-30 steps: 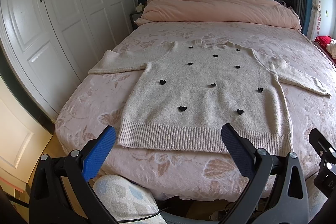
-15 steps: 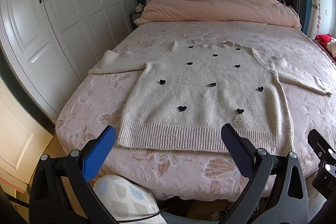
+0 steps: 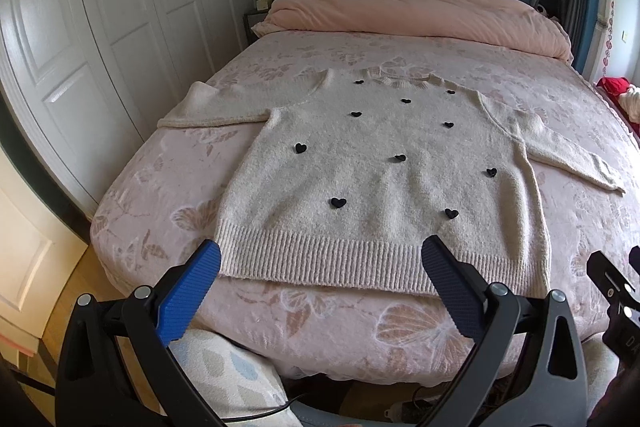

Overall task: Fold small clothes
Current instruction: 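Grasp the cream sweater's sleeve cuff with the right tool and lift it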

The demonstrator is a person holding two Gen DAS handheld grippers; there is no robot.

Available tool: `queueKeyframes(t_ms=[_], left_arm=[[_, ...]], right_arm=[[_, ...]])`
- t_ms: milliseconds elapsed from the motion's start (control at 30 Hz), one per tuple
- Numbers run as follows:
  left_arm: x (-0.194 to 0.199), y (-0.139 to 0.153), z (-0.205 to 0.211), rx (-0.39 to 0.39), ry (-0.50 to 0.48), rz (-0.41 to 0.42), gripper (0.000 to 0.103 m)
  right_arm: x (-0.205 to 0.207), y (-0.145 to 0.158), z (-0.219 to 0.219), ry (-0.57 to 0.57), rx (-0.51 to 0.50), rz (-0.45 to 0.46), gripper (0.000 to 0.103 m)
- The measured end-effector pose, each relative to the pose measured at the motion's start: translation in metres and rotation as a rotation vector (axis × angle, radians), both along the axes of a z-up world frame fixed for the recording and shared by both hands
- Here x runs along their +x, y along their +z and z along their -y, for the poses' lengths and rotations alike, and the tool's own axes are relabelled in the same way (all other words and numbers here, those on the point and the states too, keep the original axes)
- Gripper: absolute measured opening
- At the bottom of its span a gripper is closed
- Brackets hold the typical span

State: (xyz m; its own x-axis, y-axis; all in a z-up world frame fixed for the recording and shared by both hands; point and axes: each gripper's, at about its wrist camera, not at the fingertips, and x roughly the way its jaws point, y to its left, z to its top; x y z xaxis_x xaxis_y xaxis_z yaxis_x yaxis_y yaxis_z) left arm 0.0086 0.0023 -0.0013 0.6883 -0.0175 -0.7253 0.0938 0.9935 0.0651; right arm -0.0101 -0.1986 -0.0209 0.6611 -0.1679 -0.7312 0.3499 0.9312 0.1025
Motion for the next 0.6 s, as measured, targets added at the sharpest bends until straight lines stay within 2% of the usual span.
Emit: queueKeyframes(t_ms=[200,400,433,500,600], left_arm=[[0.022,-0.013,0.011,-0.066,-0.022,0.002,0.098],[0.046,-0.037,0.055,-0.078,-0.052,-0.019,0.098],[0.051,-0.042,0.065,-0.075,-0.06,-0.023,0.098],[0.059,-0.052,0.081,-0.063,-0.071,-0.035,0.098],[0.071,-0.066,0.102,-0.048,-0.092,-0.055,0.098]], right_arm=[[0.008,-0.036,0.143,-0.169,0.138,0.034,0.097],[0.025,-0.08,0.303,-0.37,0.261,0.127,0.092],[0.029,-0.09,0.327,-0.401,0.29,0.136,0.09],[0.038,-0.111,0.37,-0.459,0.356,0.151,0.078],[0.048,-0.141,0.419,-0.528,0.46,0.174,0.065]])
